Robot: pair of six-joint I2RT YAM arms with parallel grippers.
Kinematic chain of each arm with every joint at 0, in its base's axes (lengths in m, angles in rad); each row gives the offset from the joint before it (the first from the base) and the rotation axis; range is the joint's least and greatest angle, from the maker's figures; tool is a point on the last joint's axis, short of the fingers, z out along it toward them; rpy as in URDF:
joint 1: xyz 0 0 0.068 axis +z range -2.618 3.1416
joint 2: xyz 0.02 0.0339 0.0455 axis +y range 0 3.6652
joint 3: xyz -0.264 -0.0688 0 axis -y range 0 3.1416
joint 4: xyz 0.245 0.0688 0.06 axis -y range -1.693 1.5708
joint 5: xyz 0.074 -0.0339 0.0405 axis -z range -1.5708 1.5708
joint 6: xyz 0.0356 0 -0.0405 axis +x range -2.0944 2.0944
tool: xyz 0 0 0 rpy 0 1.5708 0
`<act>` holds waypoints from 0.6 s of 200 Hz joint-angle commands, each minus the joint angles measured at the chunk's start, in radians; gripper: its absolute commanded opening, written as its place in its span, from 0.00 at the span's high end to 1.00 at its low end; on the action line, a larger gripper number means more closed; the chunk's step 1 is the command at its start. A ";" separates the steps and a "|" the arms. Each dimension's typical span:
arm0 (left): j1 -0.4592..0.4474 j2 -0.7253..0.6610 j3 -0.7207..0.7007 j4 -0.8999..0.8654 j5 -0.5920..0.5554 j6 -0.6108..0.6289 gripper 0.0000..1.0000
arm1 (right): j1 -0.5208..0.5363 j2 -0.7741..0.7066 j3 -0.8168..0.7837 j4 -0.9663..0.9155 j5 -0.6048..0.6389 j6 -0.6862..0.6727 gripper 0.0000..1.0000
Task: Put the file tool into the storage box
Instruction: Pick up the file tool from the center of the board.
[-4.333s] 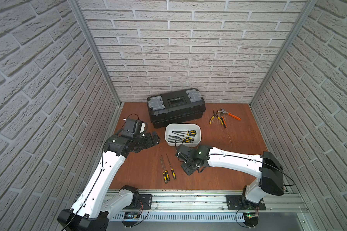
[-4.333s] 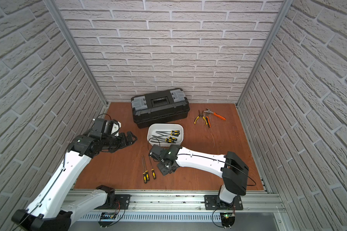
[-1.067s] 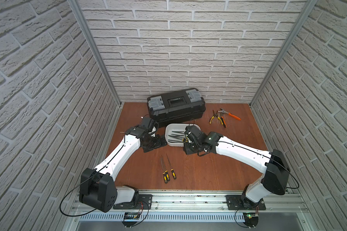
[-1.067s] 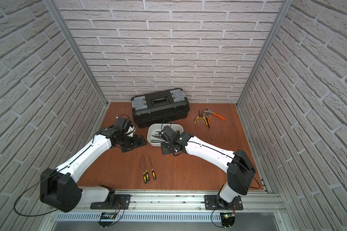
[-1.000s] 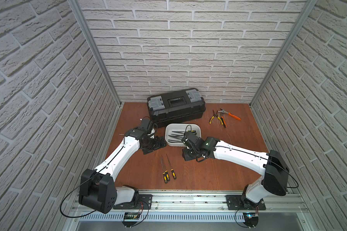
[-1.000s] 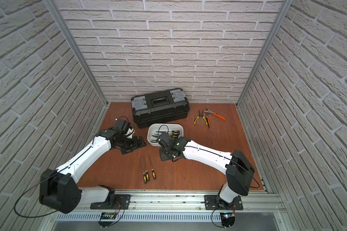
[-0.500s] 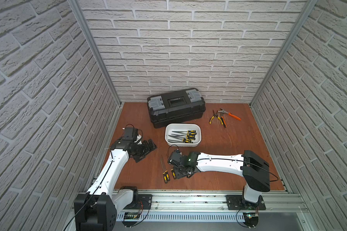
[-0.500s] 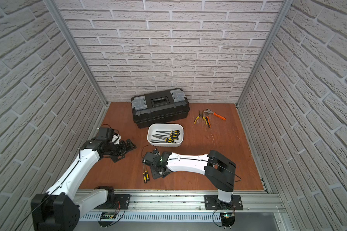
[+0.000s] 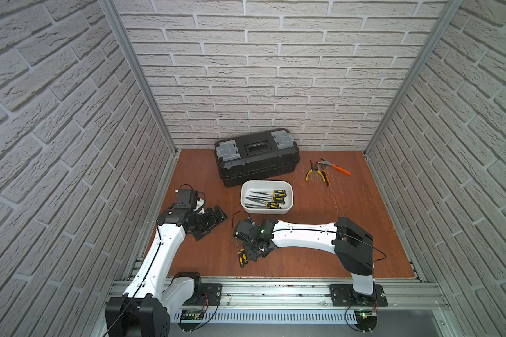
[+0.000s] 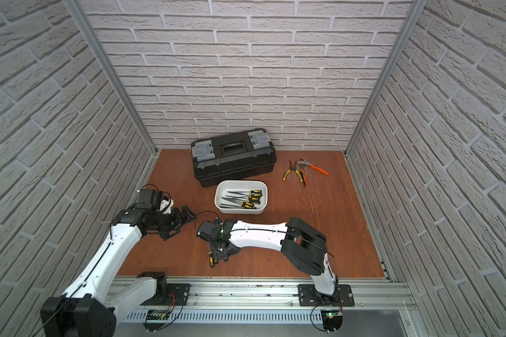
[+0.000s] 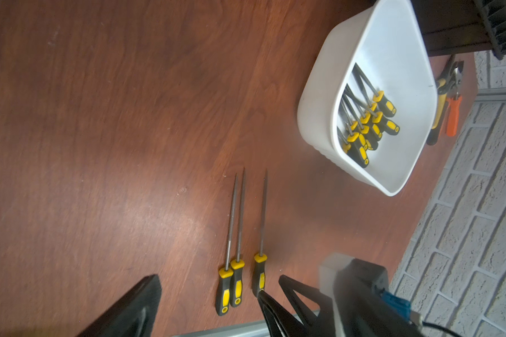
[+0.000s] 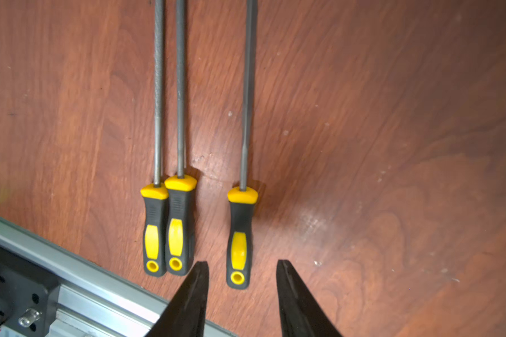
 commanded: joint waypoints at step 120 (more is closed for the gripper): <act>0.005 0.066 0.154 -0.040 -0.028 0.082 0.02 | -0.009 0.118 0.091 -0.107 0.008 -0.038 0.78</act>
